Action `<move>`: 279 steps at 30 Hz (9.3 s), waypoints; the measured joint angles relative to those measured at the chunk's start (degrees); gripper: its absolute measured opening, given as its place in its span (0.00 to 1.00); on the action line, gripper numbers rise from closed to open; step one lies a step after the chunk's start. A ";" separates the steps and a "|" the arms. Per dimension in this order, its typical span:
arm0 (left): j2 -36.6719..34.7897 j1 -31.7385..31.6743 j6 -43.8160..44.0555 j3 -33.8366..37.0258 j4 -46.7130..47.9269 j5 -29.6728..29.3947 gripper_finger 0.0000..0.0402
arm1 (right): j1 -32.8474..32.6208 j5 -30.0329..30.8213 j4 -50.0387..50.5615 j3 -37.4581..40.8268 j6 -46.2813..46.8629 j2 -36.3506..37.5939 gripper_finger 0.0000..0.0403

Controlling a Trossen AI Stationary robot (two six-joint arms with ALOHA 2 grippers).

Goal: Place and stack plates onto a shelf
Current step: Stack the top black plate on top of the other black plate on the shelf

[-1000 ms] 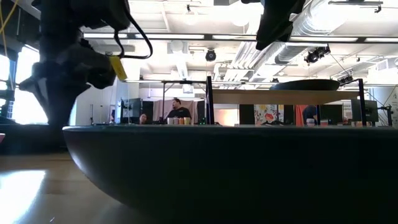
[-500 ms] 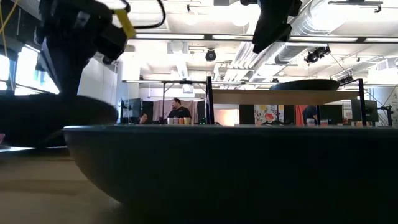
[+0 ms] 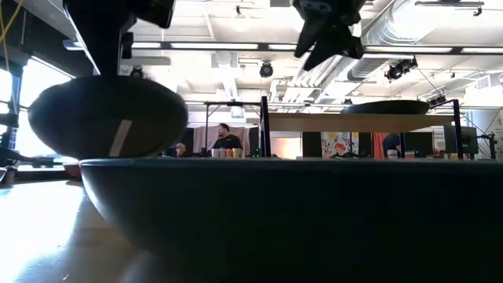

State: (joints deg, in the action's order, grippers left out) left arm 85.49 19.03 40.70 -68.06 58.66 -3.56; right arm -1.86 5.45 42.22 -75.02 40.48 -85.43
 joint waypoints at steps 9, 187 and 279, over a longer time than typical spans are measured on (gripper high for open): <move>0.00 0.22 -12.58 -4.33 5.92 -4.23 0.00 | 3.98 -3.22 -9.92 0.00 5.70 0.00 0.32; -5.44 -21.44 -43.93 -9.67 3.99 -39.32 0.29 | 50.48 0.07 12.75 -0.91 -15.04 28.11 0.00; -5.42 -40.09 -51.37 -9.67 4.01 -34.96 0.29 | 58.88 2.85 12.02 27.13 25.46 43.56 0.18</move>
State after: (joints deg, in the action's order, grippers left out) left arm 80.07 -21.06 -10.67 -77.73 62.67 -38.52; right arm 57.01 8.30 54.24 -47.90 65.93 -41.87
